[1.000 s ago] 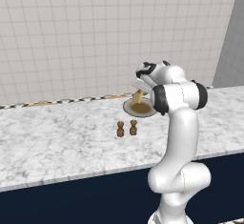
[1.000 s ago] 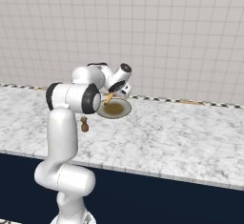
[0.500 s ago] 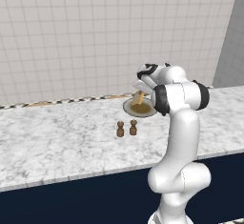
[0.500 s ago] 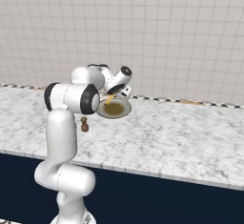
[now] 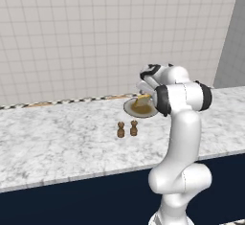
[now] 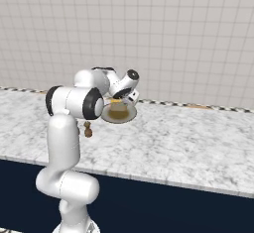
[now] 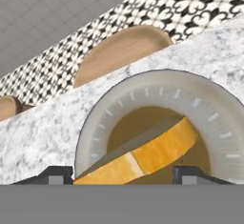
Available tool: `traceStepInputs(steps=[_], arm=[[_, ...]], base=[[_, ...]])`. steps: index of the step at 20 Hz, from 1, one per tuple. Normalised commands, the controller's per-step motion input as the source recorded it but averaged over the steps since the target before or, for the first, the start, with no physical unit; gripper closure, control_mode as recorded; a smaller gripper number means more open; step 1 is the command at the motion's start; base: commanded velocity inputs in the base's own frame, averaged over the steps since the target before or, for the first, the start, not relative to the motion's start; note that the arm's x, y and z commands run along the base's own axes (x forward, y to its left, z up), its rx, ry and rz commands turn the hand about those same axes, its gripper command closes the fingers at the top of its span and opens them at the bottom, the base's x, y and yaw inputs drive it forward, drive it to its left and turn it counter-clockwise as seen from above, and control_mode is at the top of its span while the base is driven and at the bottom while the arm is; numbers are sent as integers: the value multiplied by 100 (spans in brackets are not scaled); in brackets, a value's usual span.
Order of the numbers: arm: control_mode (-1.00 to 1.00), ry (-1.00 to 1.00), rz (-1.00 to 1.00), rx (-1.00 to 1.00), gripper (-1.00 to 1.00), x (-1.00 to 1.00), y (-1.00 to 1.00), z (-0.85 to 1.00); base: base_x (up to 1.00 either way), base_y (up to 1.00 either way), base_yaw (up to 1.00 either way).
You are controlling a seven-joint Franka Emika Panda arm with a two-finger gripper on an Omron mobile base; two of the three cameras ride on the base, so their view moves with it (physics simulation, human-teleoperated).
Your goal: Start the toaster. Once the lever pops up, take the bread to the plate on the dining counter.
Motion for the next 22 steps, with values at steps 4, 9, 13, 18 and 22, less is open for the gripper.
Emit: traceStepInputs(steps=[4,9,13,18,22], arm=[[-100,0,-9,0,-100,-24,-34,1],[-100,0,-15,0,-100,-33,-17,25],[-100,3,-12,-5,-100,-41,15,52],[-100,1,0,-15,-100,-57,61,59],[-100,4,0,-13,-100,-55,28,65]], base=[[0,0,0],[0,0,0],[0,0,0],[0,0,0],[0,0,0]])
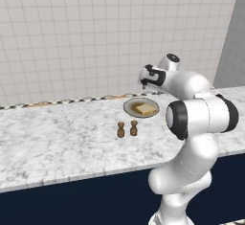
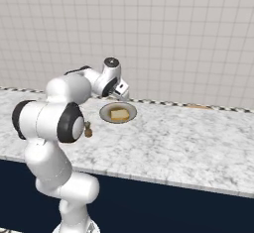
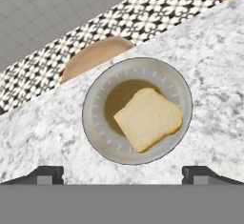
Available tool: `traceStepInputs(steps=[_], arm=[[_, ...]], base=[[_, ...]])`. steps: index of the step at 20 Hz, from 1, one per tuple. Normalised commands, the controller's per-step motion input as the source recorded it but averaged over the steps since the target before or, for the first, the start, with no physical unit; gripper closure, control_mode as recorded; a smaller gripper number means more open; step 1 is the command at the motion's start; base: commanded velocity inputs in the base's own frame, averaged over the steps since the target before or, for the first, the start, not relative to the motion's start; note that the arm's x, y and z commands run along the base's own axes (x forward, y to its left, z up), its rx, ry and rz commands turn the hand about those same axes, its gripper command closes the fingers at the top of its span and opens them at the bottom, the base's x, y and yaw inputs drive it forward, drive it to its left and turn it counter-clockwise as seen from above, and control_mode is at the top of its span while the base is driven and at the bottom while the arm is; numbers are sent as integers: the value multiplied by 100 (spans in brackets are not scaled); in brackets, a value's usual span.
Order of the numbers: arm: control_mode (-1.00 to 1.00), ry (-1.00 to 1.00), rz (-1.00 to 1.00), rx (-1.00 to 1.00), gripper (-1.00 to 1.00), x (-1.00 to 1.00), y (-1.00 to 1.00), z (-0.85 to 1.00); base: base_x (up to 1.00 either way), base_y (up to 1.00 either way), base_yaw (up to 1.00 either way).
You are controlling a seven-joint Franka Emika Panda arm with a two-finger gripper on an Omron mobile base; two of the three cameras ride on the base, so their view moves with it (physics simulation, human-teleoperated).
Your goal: Start the toaster. Once the lever pops up, take the bread to the plate on the dining counter.
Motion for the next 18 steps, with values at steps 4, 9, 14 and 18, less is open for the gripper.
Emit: traceStepInputs(steps=[4,9,14,18], arm=[[-100,2,6,-16,-100,-78,3,53],[-100,2,9,-15,-100,-86,0,52],[-100,5,7,-10,-100,-98,0,59],[-100,5,5,-5,-100,-100,0,61]], base=[[0,0,0],[0,0,0],[0,0,0],[0,0,0]])
